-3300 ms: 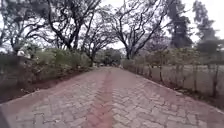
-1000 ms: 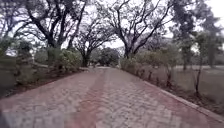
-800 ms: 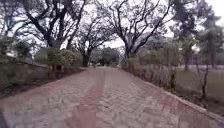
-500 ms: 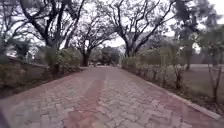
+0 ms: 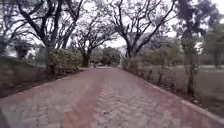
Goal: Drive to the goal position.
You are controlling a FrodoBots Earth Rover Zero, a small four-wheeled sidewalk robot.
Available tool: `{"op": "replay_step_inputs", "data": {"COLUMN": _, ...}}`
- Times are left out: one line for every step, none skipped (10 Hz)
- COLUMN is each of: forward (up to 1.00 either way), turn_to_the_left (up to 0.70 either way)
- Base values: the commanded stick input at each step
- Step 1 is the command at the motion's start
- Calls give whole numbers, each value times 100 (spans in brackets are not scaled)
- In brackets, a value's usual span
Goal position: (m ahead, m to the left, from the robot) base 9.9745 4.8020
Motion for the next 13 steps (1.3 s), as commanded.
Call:
{"op": "replay_step_inputs", "data": {"forward": 70, "turn_to_the_left": 0}}
{"op": "replay_step_inputs", "data": {"forward": 70, "turn_to_the_left": 0}}
{"op": "replay_step_inputs", "data": {"forward": 70, "turn_to_the_left": 0}}
{"op": "replay_step_inputs", "data": {"forward": 70, "turn_to_the_left": 0}}
{"op": "replay_step_inputs", "data": {"forward": 70, "turn_to_the_left": 0}}
{"op": "replay_step_inputs", "data": {"forward": 70, "turn_to_the_left": 0}}
{"op": "replay_step_inputs", "data": {"forward": 70, "turn_to_the_left": 0}}
{"op": "replay_step_inputs", "data": {"forward": 70, "turn_to_the_left": 0}}
{"op": "replay_step_inputs", "data": {"forward": 70, "turn_to_the_left": 0}}
{"op": "replay_step_inputs", "data": {"forward": 70, "turn_to_the_left": 0}}
{"op": "replay_step_inputs", "data": {"forward": 70, "turn_to_the_left": 0}}
{"op": "replay_step_inputs", "data": {"forward": 70, "turn_to_the_left": 0}}
{"op": "replay_step_inputs", "data": {"forward": 70, "turn_to_the_left": 0}}
